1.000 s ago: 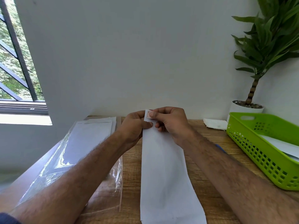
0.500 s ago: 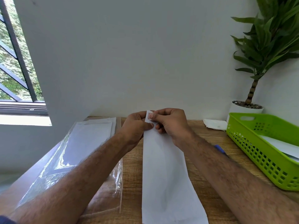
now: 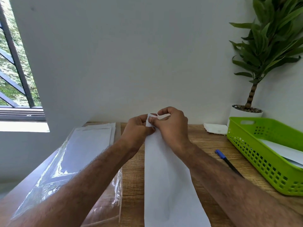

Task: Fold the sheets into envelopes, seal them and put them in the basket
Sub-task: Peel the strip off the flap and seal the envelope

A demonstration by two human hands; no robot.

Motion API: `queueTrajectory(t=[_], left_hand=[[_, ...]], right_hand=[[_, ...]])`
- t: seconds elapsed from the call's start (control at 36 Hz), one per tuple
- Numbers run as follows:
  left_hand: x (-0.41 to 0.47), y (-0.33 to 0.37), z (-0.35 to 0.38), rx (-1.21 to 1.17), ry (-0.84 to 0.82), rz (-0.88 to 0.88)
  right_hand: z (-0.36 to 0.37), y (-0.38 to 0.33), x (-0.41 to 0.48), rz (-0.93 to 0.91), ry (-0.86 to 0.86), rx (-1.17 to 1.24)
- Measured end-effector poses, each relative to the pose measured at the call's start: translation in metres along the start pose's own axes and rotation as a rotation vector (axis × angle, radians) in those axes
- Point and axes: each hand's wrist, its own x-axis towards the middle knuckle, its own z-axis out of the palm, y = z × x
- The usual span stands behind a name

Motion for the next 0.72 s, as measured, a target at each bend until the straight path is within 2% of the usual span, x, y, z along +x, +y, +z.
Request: queueTrajectory(t=[0.11,0.19,0.39,0.5,0.72], left_hand=[[0.0,0.003,-0.002,-0.053,0.018,-0.014],[0.001,0.004,-0.003,-0.125,0.026,-0.05],[0.001,0.008,-0.002,-0.276,0.022,-0.116],[0.001,0.01,-0.001,-0.293,0.038,-0.126],[0.002,0.012,-0.004,-0.291,0.054,-0.143]], right_hand=[[-0.002,0.0,0.0,-0.011,0.053,-0.159],[-0.004,0.003,0.006,0.054,0.074,-0.298],[-0.005,0.007,0.013,0.185,0.012,-0.128],[0.001,0.009,0.014,0.174,0.035,-0.018],[0.001,0.01,0.008,0.098,0.013,-0.029]])
